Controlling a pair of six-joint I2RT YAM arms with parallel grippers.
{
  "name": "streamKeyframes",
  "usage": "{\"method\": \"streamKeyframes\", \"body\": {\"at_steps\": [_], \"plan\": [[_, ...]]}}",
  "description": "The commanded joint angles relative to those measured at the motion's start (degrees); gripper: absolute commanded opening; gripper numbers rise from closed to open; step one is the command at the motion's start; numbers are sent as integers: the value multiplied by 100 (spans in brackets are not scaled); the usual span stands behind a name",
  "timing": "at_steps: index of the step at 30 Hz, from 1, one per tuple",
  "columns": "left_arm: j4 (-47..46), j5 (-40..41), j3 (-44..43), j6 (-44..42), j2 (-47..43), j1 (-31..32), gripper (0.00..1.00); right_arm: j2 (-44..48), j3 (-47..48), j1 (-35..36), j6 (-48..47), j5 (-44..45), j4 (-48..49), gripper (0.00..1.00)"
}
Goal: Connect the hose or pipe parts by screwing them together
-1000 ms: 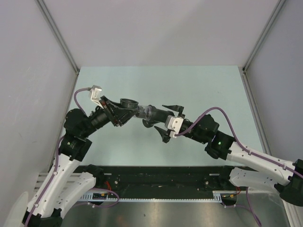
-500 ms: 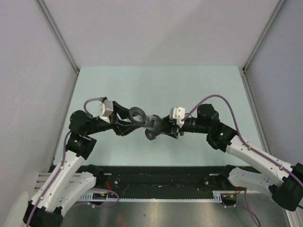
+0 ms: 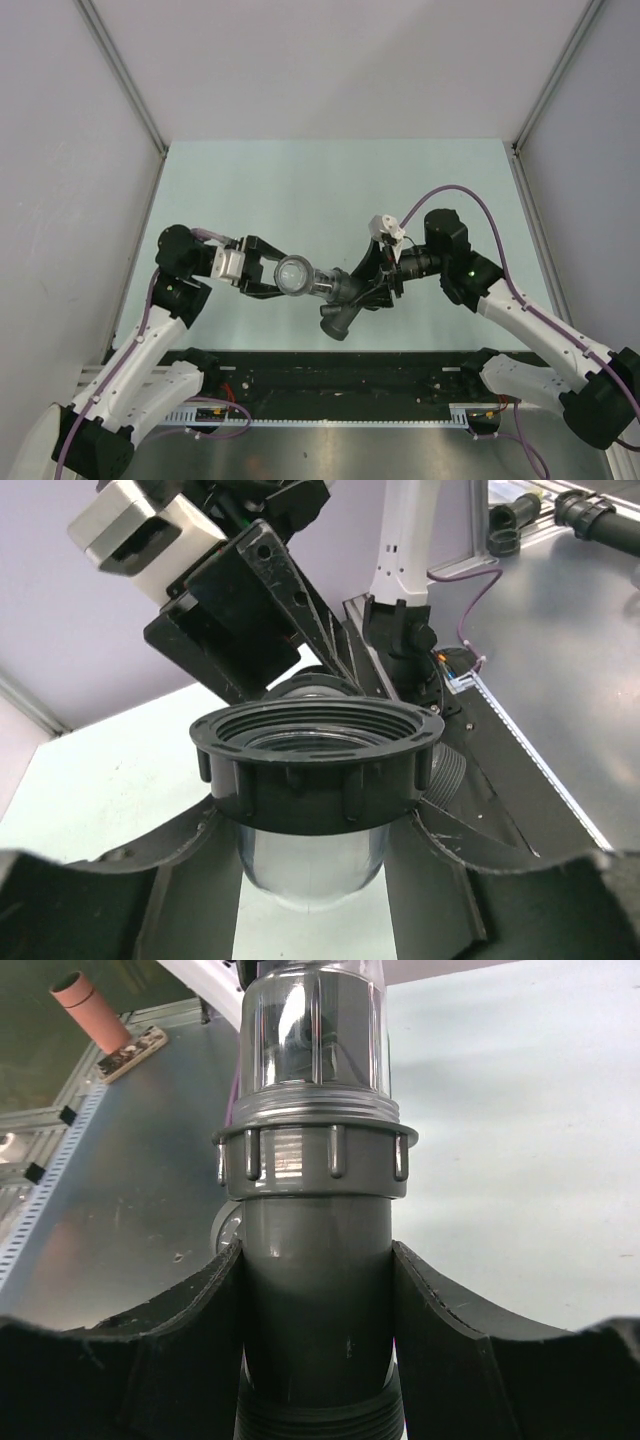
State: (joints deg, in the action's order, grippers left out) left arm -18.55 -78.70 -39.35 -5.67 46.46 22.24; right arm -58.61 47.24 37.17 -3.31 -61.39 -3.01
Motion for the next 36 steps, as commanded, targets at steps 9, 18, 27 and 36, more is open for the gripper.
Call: {"method": "streamKeyframes", "body": {"at_steps": [9, 18, 27, 36], "plan": [[264, -506, 227, -1234, 258, -123, 0, -608, 400, 203, 2572, -1483, 1910, 0], [290, -638, 323, -1515, 461, -185, 0, -1178, 391, -131, 5154, -1543, 3593, 0], [299, -130, 437, -1840, 470, -264, 0, -2364, 400, -447, 9921, -1184, 7783, 0], [264, 1162, 622, -2148, 206, -141, 0, -3429, 435, -632, 12362, -358, 9441, 0]]}}
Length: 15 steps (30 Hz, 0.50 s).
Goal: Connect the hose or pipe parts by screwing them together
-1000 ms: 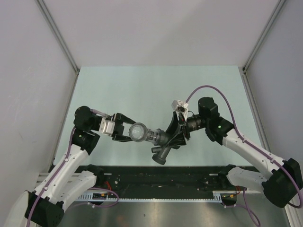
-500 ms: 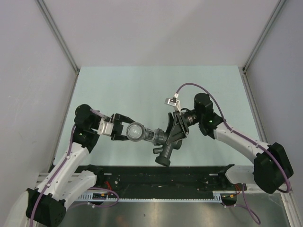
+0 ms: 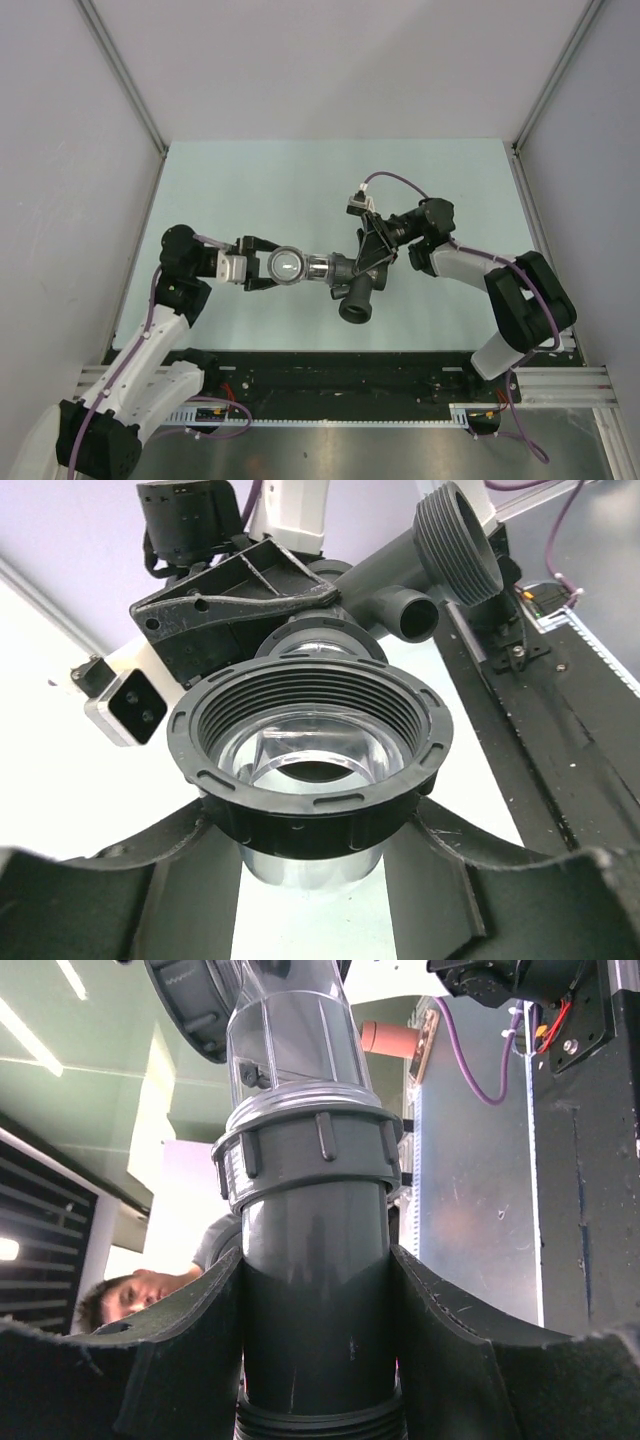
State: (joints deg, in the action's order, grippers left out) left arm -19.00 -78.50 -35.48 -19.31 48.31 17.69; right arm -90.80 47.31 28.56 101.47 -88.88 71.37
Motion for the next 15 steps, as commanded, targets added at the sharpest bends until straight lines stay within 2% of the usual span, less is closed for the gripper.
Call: {"method": "streamKeyframes", "body": {"at_steps": [1, 3, 10, 14, 15], "plan": [[301, 1370, 322, -828, -76, 357, 0, -331, 420, 195, 2094, 2471, 2003, 1], [301, 1600, 419, -994, -155, 445, 0, -403, 367, 151, 2359, 2769, 2003, 5], [301, 2382, 700, -1417, -437, 805, 0, -491, 314, 159, 3458, 3623, 2021, 7], [301, 2717, 868, -1584, -551, 981, 0, -517, 200, 177, 3844, 3834, 2021, 16], [301, 2761, 885, -1541, -508, 990, 0, -517, 174, 168, 3880, 3887, 2012, 23]]}}
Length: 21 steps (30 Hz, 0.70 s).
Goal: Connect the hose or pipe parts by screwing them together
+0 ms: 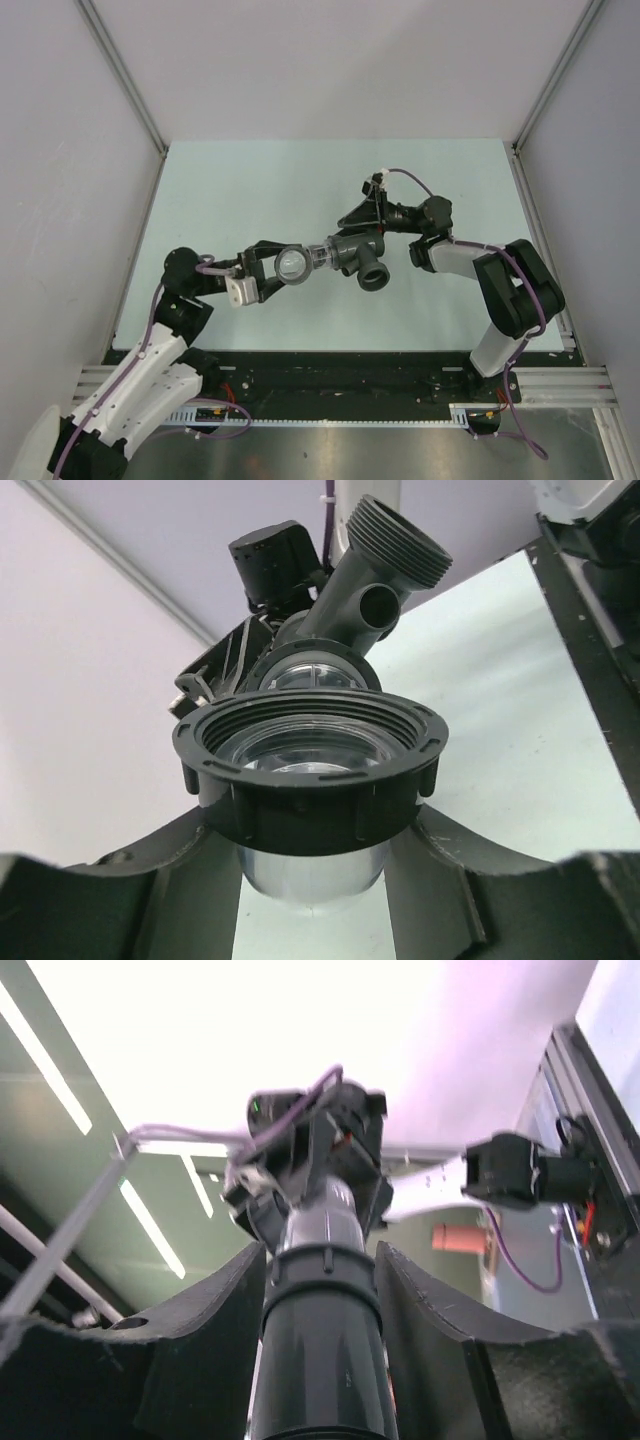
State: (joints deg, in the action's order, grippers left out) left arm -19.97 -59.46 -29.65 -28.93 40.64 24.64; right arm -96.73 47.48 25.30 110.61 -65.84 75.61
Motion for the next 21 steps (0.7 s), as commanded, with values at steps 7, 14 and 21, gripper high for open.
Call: {"method": "streamKeyframes", "body": {"at_steps": [7, 14, 21], "plan": [[126, 1270, 214, 9, 594, 260, 0, -47, 121, 222, 2941, 1627, 1588, 43], [-411, 1481, 442, 1222, 445, 49, 0, -267, 68, -130, 2826, 1610, 1579, 59], [-499, 1604, 574, 2224, 374, -91, 0, -452, 68, -481, 2879, 1943, 1579, 67]]}}
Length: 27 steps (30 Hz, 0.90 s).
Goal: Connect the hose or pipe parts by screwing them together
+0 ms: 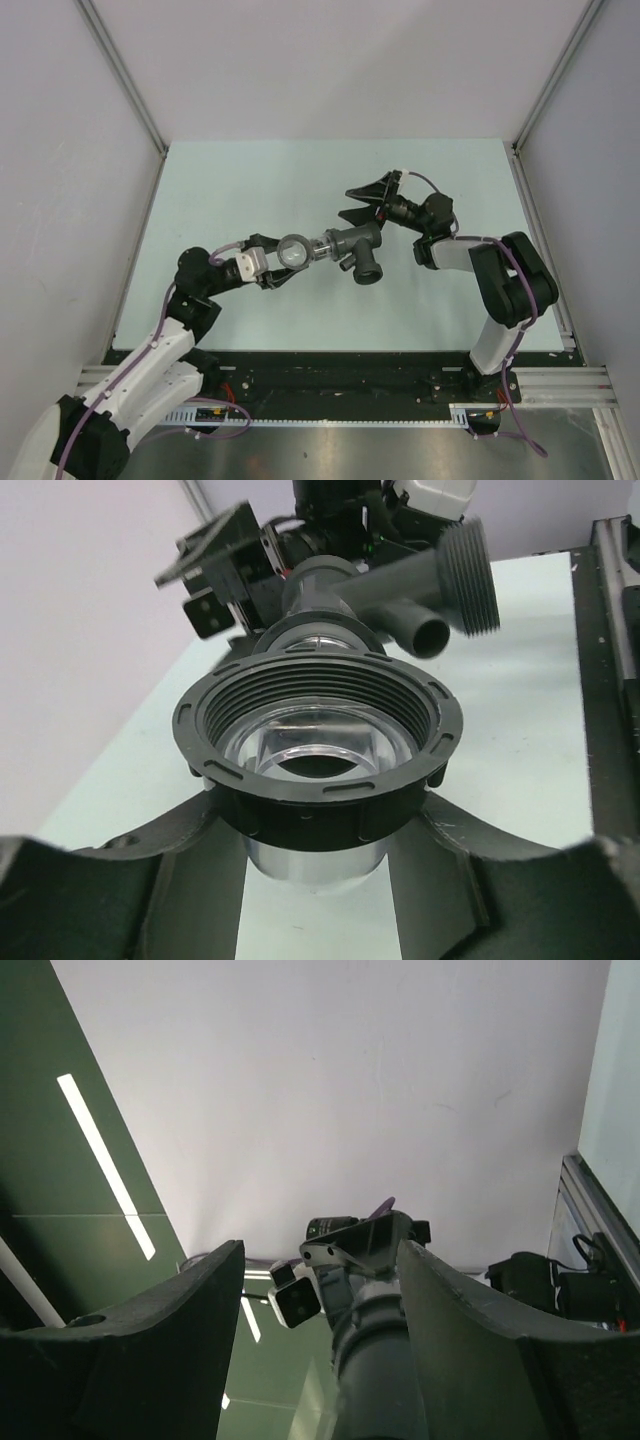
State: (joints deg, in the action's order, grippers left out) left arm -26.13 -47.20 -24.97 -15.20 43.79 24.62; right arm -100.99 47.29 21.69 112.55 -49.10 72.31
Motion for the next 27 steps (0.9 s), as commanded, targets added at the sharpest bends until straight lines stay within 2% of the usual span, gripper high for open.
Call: {"method": "streamKeyframes", "body": {"at_steps": [1, 8, 11, 15, 16, 18, 19, 20, 22, 23, 25, 26, 27], "plan": [[126, 404, 141, 957, 51, -89, 0, -52, 88, -182, 2693, 313, 1918, 68], [99, 712, 309, 1712, -204, -98, 0, -281, 132, -613, 2185, 306, 1839, 75], [99, 774, 221, 2150, -222, -220, 0, -351, 193, -701, 1474, 104, 1585, 73], [108, 695, 37, 2881, -309, -352, 0, -141, 359, -851, -247, -170, 611, 68], [108, 712, 10, 3013, -345, -370, 0, 95, 412, -903, -1139, -196, 69, 67], [195, 817, -121, 3461, -485, -397, 0, 394, 553, -939, -2250, -188, -828, 66], [266, 1035, -183, 3637, -529, -405, 0, 770, 588, -948, -3386, -74, -1616, 66], [353, 1124, -271, 3969, -582, -423, 0, 965, 623, -974, -3937, 31, -2042, 67], [765, 1387, -613, 4270, -582, -423, 0, 1440, 650, -983, -5140, 660, -3277, 69], [1011, 1763, -788, 4576, -521, -432, 0, 1938, 650, -948, -6330, 952, -3642, 68], [2073, 2056, -1499, 4762, -363, -432, 0, 2398, 633, -834, -7540, 1872, -4415, 68], [2564, 2109, -1737, 4789, -258, -441, 0, 2844, 606, -581, -8764, 2122, -4523, 68], [2874, 2101, -2148, 4824, -92, -458, 0, 3048, 545, -422, -9342, 2368, -4568, 69]]}}
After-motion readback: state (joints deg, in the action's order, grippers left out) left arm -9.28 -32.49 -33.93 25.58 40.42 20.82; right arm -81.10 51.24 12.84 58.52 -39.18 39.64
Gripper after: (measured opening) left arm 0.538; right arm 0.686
